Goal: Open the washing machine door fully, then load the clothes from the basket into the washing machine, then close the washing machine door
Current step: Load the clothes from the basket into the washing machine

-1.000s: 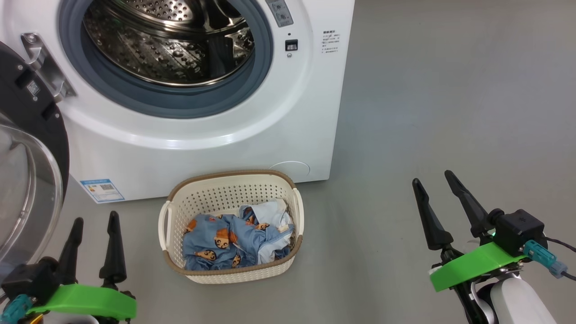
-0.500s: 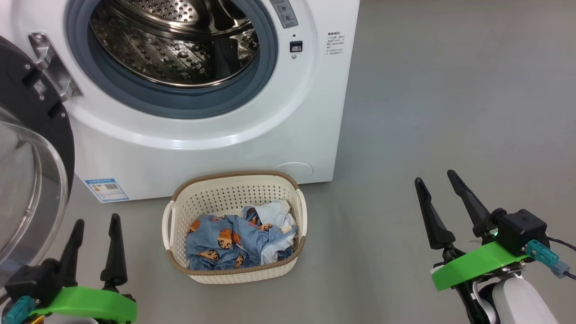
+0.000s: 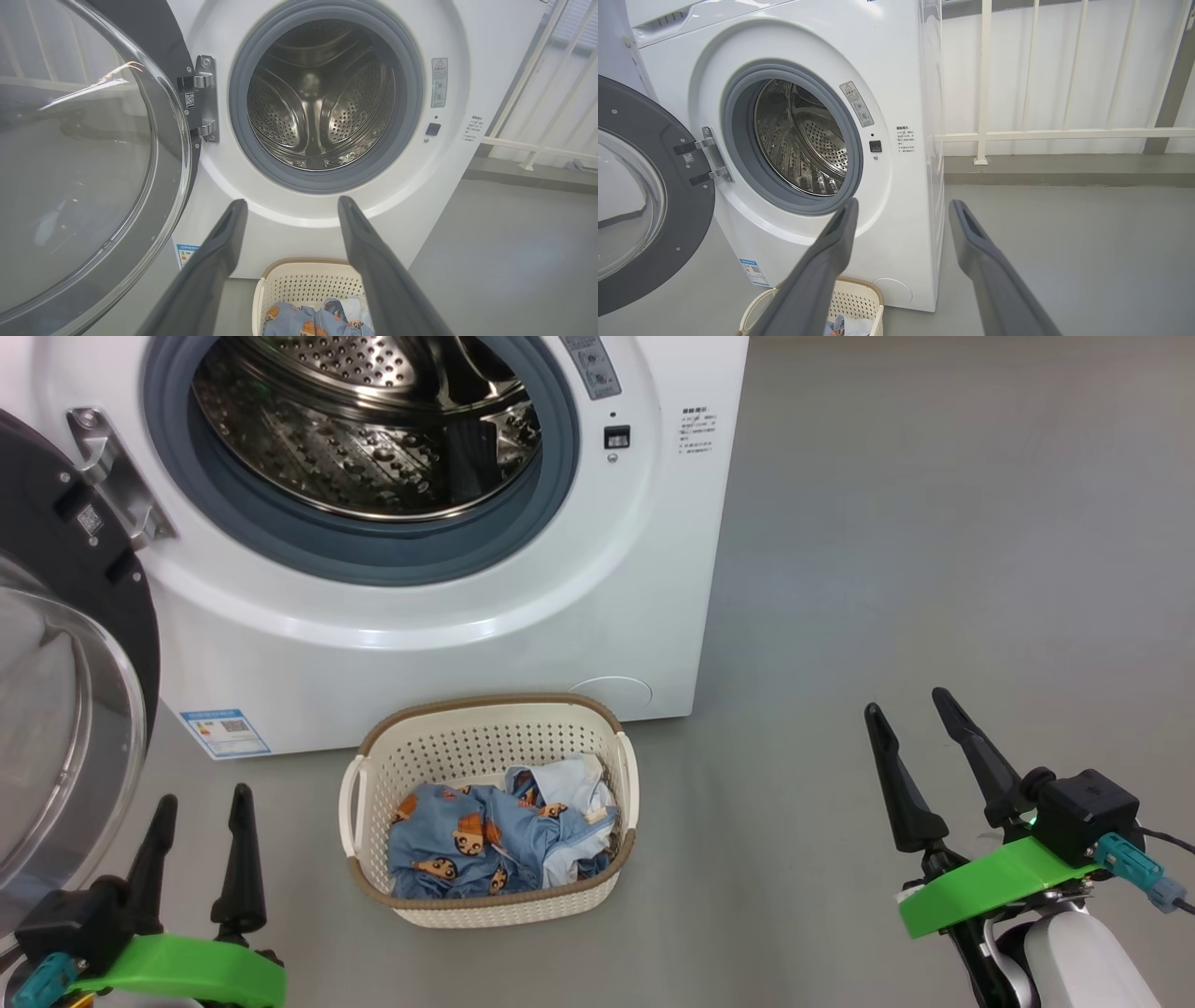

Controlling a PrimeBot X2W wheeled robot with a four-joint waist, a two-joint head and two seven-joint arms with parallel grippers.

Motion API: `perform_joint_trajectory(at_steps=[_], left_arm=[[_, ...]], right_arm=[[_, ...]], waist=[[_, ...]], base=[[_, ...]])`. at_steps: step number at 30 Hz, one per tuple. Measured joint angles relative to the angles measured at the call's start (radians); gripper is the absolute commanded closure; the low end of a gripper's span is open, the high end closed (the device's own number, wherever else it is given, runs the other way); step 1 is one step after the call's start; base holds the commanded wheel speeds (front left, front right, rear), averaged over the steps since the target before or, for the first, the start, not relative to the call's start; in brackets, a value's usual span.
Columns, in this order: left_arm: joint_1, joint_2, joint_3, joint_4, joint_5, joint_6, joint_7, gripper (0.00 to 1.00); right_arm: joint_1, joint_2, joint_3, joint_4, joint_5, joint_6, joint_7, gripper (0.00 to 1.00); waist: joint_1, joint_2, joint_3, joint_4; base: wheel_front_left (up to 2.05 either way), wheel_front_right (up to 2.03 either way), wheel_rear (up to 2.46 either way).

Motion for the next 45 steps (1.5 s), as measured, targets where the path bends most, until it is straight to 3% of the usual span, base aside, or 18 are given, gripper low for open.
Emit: perform_joint_trajectory(at_steps=[29, 45], left_arm=[[0.000, -0.012, 0.008, 0.004, 0.010, -0.008, 0.000, 0.00], [0.000, -0.012, 0.008, 0.004, 0.010, -0.009, 0.000, 0.00]], right_arm=[[0.001, 0.002, -0.001, -0.004, 0.000, 0.000, 0.000, 0.00], [0.001, 0.007, -0.007, -0.006, 0.000, 0.000, 0.000, 0.00]], waist=[[0.0000, 0.0000, 0.002, 0.009], [0.0000, 0.0000, 0.013, 0.008]], base=[[0.05, -0.03, -0.01], [1.33, -1.33, -0.01]])
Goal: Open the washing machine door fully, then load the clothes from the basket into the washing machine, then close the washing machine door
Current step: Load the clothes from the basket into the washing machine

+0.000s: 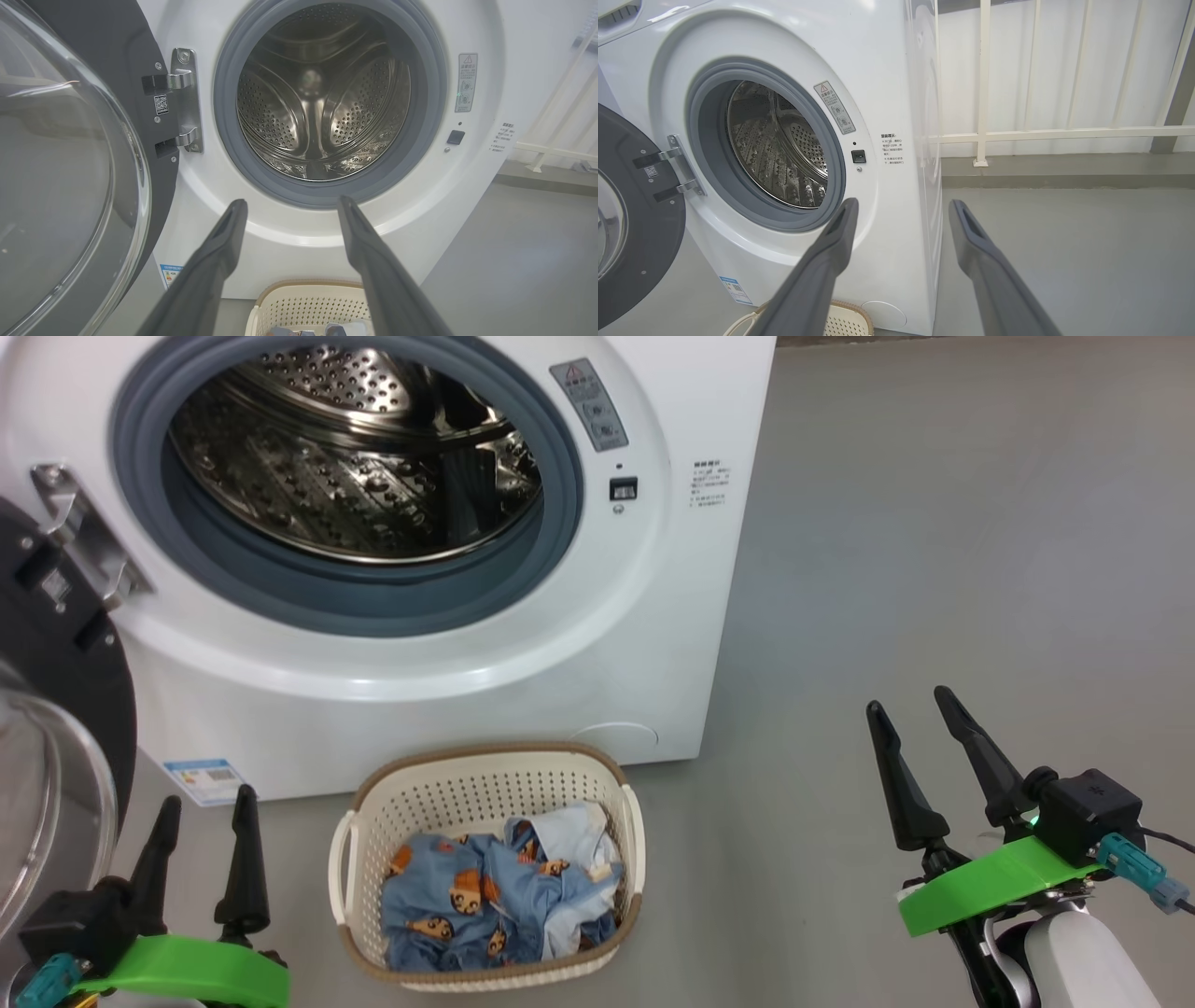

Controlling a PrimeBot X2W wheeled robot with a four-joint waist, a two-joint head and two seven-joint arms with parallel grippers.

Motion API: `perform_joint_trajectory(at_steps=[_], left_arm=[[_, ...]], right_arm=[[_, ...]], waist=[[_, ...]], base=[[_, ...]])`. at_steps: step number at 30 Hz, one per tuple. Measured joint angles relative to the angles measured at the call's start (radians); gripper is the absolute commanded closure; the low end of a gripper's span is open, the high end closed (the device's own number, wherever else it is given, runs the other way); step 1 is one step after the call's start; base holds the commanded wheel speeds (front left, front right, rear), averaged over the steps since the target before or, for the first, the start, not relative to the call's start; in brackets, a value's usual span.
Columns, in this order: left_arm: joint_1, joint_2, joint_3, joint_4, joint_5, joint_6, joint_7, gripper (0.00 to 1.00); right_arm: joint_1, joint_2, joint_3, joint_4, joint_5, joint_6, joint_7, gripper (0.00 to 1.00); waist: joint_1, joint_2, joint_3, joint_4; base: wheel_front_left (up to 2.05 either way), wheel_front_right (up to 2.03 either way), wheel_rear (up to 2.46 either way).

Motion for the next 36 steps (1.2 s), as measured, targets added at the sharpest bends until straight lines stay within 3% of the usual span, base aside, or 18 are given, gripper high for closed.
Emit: perform_joint_trajectory(at_steps=[14, 36], left_arm=[[-0.001, -0.001, 0.001, 0.003, 0.000, 0.000, 0.000, 0.00], [-0.001, -0.004, 0.003, 0.002, 0.002, 0.000, 0.000, 0.00]], right_arm=[[0.000, 0.008, -0.001, -0.002, 0.000, 0.000, 0.000, 0.00], [0.000, 0.009, 0.001, -0.002, 0.000, 0.000, 0.000, 0.00]], waist=[[0.0000, 0.0000, 0.005, 0.005], [0.0000, 0.0000, 0.008, 0.010]], base=[[1.23, -1.20, -0.03], [0.05, -0.05, 0.00]])
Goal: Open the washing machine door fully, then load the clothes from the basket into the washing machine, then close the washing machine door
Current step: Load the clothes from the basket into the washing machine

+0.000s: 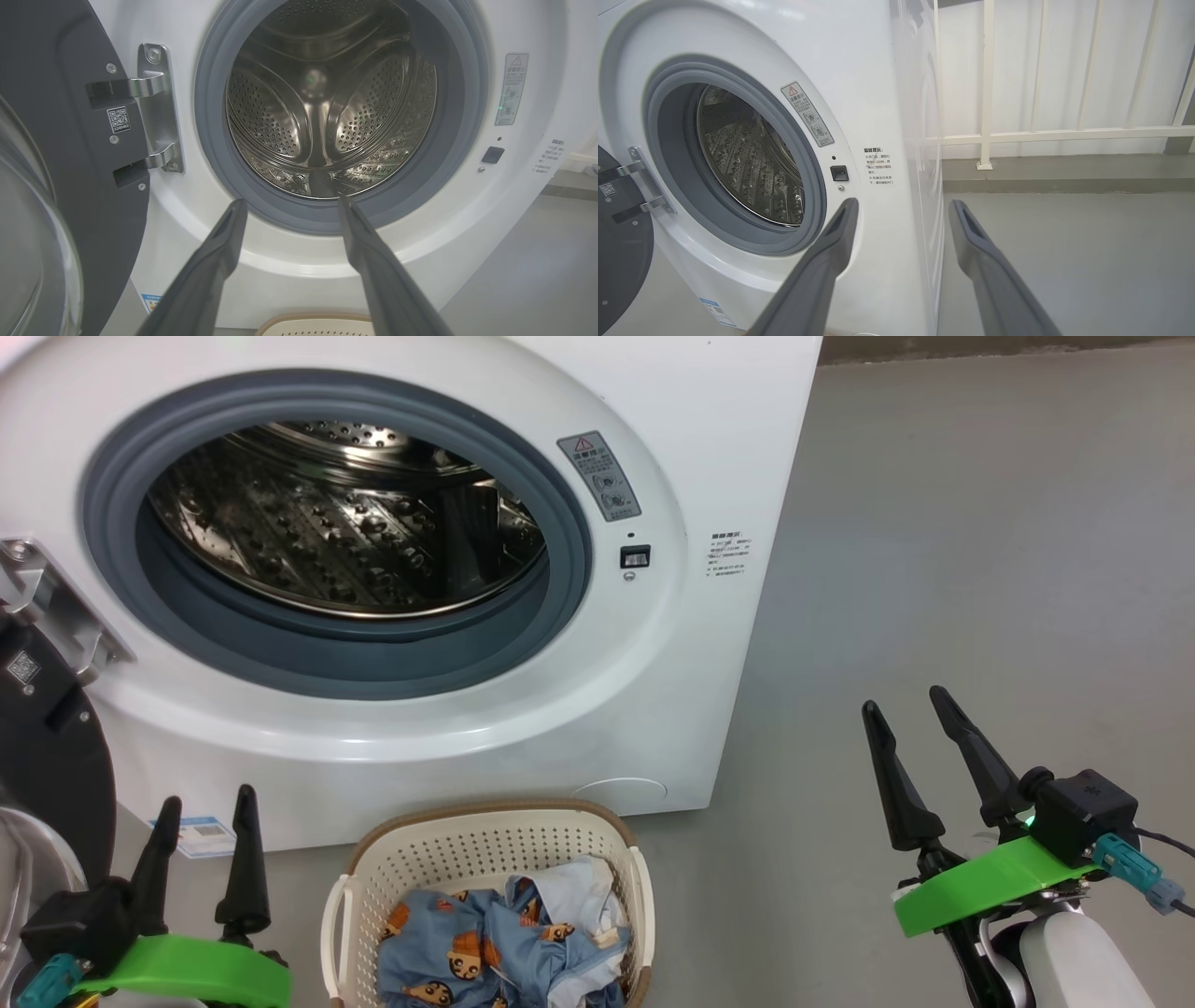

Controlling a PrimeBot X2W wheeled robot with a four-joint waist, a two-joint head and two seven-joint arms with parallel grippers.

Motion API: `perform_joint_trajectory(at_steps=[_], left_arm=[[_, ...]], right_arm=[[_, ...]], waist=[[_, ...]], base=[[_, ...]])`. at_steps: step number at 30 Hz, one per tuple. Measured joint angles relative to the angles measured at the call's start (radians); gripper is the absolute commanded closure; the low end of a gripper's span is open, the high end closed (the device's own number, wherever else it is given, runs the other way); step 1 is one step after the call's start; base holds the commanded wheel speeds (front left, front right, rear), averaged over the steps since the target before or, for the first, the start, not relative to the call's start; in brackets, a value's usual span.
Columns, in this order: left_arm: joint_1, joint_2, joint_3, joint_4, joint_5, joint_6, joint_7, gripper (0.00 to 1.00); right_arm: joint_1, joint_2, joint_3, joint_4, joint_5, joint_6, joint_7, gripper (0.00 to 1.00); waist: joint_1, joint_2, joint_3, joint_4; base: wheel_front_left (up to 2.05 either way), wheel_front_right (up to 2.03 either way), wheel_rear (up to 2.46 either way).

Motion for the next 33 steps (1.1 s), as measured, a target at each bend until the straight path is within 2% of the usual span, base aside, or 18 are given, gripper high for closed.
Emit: perform_joint_trajectory(at_steps=[33], left_arm=[[-0.005, 0.006, -0.014, 0.002, 0.008, -0.001, 0.000, 0.00]], right_arm=[[-0.001, 0.002, -0.001, 0.000, -0.003, 0.000, 0.000, 0.00]], waist=[[0.0000, 0.0000, 0.045, -0.006]], base=[[0.00, 0.00, 0.00]])
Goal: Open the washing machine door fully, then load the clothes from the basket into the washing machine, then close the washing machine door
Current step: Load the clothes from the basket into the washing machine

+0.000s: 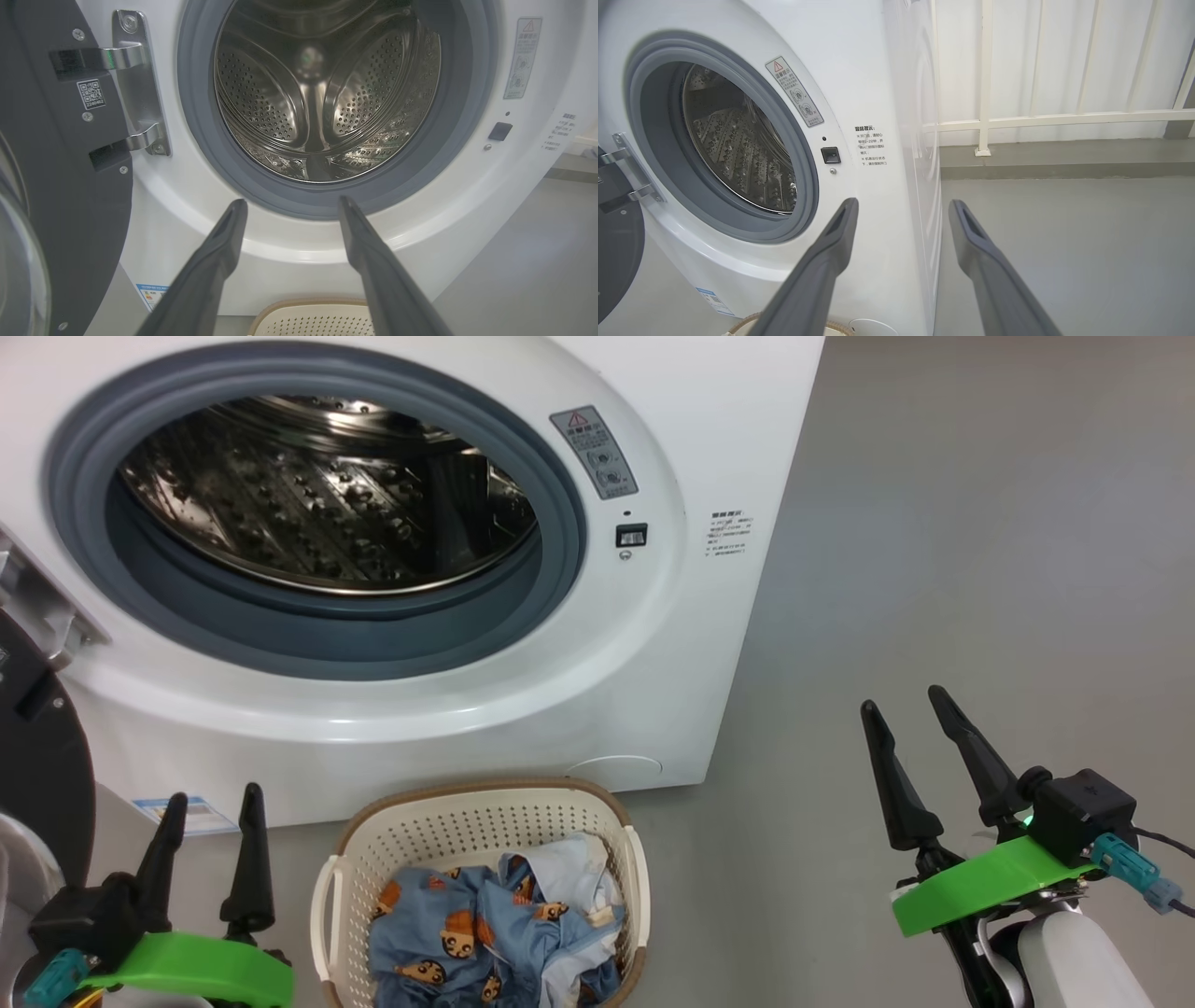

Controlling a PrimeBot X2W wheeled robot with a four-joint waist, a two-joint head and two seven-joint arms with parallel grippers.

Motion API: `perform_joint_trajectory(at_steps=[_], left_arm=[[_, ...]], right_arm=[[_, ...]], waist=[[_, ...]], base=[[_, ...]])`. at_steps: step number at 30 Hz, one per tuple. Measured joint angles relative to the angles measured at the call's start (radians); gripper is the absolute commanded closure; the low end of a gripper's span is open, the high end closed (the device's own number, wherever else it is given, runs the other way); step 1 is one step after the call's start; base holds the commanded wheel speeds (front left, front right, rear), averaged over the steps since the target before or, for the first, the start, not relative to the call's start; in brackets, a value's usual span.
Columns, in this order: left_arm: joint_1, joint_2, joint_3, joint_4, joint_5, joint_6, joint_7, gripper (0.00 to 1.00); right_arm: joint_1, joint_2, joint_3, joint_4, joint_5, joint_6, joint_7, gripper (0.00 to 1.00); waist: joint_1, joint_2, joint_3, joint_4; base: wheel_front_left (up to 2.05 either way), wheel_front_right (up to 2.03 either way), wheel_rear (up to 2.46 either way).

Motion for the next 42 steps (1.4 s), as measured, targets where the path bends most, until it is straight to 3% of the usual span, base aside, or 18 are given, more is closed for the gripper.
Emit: perform_joint_trajectory(at_steps=[21, 42], left_arm=[[-0.066, 0.063, -0.067, 0.032, -0.031, -0.007, 0.000, 0.00], [-0.216, 0.162, -0.199, 0.141, -0.146, -0.008, 0.009, 0.00]], right_arm=[[-0.021, 0.040, -0.017, -0.015, -0.028, 0.000, 0.000, 0.00], [-0.098, 0.074, -0.033, -0.044, -0.058, 0.000, 0.000, 0.00]], waist=[[0.0000, 0.0000, 0.146, -0.034], [0.0000, 0.0000, 0.362, -0.079]], base=[[0.00, 0.00, 0.00], [0.00, 0.00, 0.00]])
